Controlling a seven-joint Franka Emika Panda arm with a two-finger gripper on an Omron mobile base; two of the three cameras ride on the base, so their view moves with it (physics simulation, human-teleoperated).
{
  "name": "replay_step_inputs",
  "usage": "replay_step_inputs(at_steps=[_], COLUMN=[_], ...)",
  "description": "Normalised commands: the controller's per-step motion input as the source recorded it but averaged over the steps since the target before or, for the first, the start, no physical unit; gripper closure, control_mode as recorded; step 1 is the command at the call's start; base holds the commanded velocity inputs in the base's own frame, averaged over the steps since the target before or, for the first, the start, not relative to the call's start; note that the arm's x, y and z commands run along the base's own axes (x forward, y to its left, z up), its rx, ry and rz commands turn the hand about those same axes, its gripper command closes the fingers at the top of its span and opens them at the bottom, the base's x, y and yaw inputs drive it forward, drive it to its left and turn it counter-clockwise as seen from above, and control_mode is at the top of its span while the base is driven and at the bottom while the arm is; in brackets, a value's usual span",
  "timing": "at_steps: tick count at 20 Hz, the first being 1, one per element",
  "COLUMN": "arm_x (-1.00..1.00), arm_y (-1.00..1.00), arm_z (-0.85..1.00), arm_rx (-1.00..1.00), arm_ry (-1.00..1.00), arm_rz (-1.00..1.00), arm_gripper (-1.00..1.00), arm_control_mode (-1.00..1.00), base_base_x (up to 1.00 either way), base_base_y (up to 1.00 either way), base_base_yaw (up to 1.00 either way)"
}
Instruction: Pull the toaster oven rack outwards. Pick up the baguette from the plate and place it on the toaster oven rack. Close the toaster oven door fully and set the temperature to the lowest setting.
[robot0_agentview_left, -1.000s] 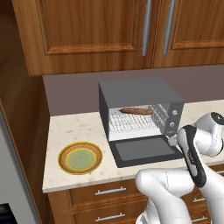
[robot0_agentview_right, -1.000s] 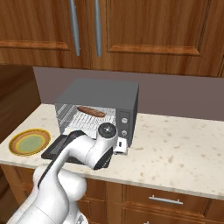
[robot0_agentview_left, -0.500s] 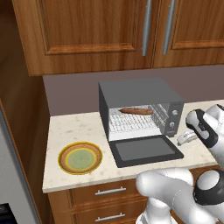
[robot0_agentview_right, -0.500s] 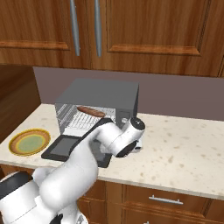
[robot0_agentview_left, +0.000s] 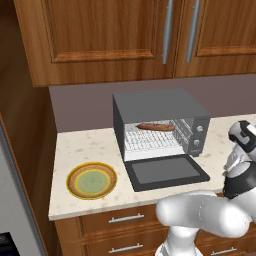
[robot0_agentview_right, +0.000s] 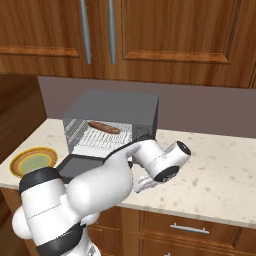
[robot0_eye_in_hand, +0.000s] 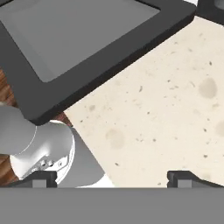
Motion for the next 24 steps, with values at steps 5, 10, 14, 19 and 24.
replay_step_inputs(at_steps=[5,10,14,19,24], arm_x=[-0.43,-0.15,-0.16,-0.1,0.0], arm_y=[0.14,0.37,0.32,0.19,0.15], arm_z=[-0.04,-0.05,-0.27,-0.08,0.0], arm_rx=[0.02,0.07,0.22,0.21,0.06], arm_ry=[-0.08,-0.12,-0.26,-0.21,-0.09], arm_rz=[0.04,0.03,0.04,0.04,-0.01], arm_gripper=[-1.0,-1.0,-1.0,-1.0,-1.0], arm_control_mode=[-1.0,-1.0,-1.0,-1.0,-1.0], base_base_x=[0.0,0.0,0.0,0.0,0.0], base_base_y=[0.0,0.0,0.0,0.0,0.0], base_base_yaw=[0.0,0.0,0.0,0.0,0.0])
